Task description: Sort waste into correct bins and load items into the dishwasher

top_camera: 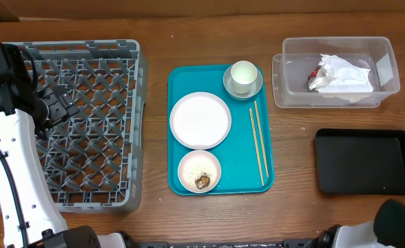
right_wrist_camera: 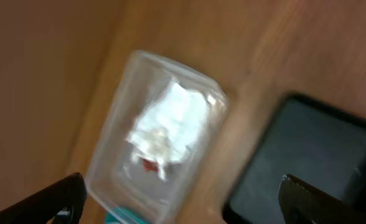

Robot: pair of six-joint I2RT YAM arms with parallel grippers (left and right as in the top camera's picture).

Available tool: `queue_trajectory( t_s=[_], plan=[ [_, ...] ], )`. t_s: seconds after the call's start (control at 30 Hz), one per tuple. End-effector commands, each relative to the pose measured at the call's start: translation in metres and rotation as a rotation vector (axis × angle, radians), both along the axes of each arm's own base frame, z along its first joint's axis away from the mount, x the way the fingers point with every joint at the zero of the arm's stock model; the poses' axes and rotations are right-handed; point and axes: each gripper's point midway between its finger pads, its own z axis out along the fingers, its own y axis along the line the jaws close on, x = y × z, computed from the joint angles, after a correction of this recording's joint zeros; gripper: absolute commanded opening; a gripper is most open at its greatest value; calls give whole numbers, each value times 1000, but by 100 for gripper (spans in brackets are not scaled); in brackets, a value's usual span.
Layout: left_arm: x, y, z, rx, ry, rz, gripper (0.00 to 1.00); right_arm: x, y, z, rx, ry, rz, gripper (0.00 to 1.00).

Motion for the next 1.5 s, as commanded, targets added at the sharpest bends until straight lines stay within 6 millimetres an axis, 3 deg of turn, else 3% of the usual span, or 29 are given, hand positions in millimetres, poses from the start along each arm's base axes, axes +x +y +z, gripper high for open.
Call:
queue_trajectory(
  t_s=[0.0,0.17,0.3,0.4,0.63,0.9,0.97,1.13,1.37,1.47],
  plan=[
    [0,1,15,25,-40,0,100,-9,14,-31,183,83,56,100],
    [0,1,15,25,-41,0,100,-4,59,-33,290,80,307,100],
    [0,1,14,25,-40,-1,100,0,91,-32,351,77,394,100],
    [0,1,14,25,-40,-1,100,5,103,-31,352,75,420,100],
    [-5,20,20,139,-5,17,100,20,103,-25,310,22,447,100],
    [-4,18,20,128,-14,20,100,20,103,-25,310,22,447,100],
    [5,5,17,33,-75,48,100,20,103,-25,310,22,447,100],
    [28,-68,20,-395,-207,-31,100,20,103,-25,310,22,447,100],
    [21,-110,28,-625,-201,-91,100,20,103,-25,310,22,447,100],
    [24,-132,33,-662,-215,-213,100,20,103,-25,310,22,447,100]
  ],
)
